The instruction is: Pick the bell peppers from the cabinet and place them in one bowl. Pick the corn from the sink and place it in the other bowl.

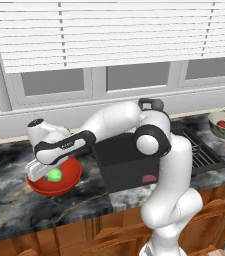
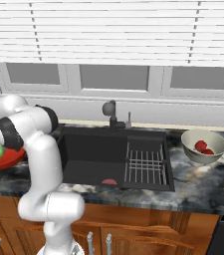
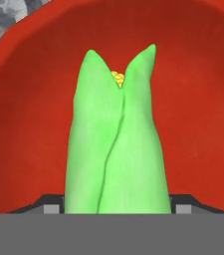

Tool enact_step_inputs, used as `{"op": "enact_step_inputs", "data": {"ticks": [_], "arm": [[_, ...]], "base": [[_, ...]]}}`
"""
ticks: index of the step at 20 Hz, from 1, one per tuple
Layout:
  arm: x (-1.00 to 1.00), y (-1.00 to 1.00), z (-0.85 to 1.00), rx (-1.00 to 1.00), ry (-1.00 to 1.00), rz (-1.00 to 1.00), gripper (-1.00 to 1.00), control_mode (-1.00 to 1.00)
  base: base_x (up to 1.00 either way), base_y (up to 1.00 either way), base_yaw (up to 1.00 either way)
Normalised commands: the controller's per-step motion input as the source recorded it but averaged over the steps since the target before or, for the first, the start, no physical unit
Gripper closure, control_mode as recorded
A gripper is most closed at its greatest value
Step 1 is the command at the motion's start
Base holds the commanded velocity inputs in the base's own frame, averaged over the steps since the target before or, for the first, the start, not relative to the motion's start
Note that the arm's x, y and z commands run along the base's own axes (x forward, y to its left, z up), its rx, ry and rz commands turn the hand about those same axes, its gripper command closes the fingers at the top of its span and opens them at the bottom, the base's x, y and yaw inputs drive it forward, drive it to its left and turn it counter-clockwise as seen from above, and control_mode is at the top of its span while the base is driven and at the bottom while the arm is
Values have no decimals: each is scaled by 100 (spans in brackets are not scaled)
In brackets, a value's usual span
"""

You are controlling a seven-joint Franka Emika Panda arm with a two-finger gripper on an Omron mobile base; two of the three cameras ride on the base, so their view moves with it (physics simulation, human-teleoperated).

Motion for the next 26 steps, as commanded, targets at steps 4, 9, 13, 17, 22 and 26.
{"op": "enact_step_inputs", "data": {"ticks": [4,9,13,17,22,26], "arm": [[0,-1,-50,0,0,0,100,-100],[0,-3,-24,0,0,0,100,-100],[-4,-2,0,0,0,-1,100,-100],[0,0,0,0,0,0,-100,-100],[0,-20,22,0,0,0,-100,-100],[0,-41,45,0,3,0,-100,-100]], "base": [[0,0,0],[0,0,0],[0,0,0],[0,0,0],[0,0,0],[0,0,0]]}}
